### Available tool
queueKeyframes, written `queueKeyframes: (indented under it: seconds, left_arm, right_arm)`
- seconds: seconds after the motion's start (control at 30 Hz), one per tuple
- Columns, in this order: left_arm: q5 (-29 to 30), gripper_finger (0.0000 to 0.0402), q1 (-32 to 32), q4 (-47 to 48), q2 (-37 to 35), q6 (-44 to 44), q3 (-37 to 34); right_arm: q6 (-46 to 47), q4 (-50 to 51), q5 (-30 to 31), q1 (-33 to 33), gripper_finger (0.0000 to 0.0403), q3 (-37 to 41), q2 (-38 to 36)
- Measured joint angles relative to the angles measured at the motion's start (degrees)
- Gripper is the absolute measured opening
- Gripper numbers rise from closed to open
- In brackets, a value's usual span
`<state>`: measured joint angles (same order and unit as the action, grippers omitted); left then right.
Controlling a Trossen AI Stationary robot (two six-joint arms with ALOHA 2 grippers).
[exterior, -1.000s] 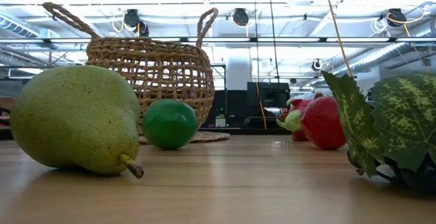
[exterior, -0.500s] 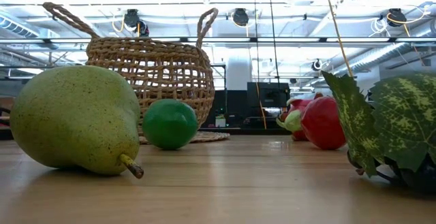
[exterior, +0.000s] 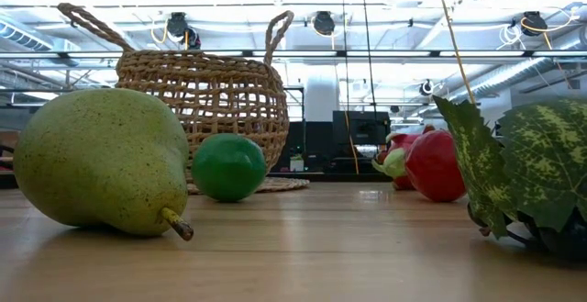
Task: Build produce basket
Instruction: Put the apple into the basket
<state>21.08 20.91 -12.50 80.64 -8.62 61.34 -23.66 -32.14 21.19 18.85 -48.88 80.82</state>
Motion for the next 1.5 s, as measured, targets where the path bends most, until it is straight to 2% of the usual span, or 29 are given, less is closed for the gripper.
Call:
queueKeyframes:
  seconds: [0.2, 0.97, 1.07, 1.27, 1.5]
  left_arm:
    - [2.0, 0.0119, 0.0, 1.7, 0.0, 0.1, 0.0]
    - [2.1, 0.0114, -0.3, 2.2, 0.0, 1.6, 0.0]
    - [2.3, 0.0090, -0.3, 2.3, 0.0, 1.4, 0.0]
    - [2.5, 0.0013, -0.3, 2.4, -0.1, 0.1, 0.0]
    - [2.4, 0.0016, -0.3, 2.4, -0.1, 0.1, 0.0]
  right_arm:
    - [0.0, 0.1, 0.1, 0.0, 0.0347, 0.0, 0.0]
    - [0.0, 0.1, 0.1, 0.0, 0.0347, 0.0, 0.0]
    - [0.0, 0.1, 0.1, 0.0, 0.0347, 0.0, 0.0]
    - [0.0, 0.1, -0.1, 0.0, 0.0347, 0.0, 0.0]
    - [0.6, -0.2, -0.2, 0.0, 0.0353, 0.0, 0.0]
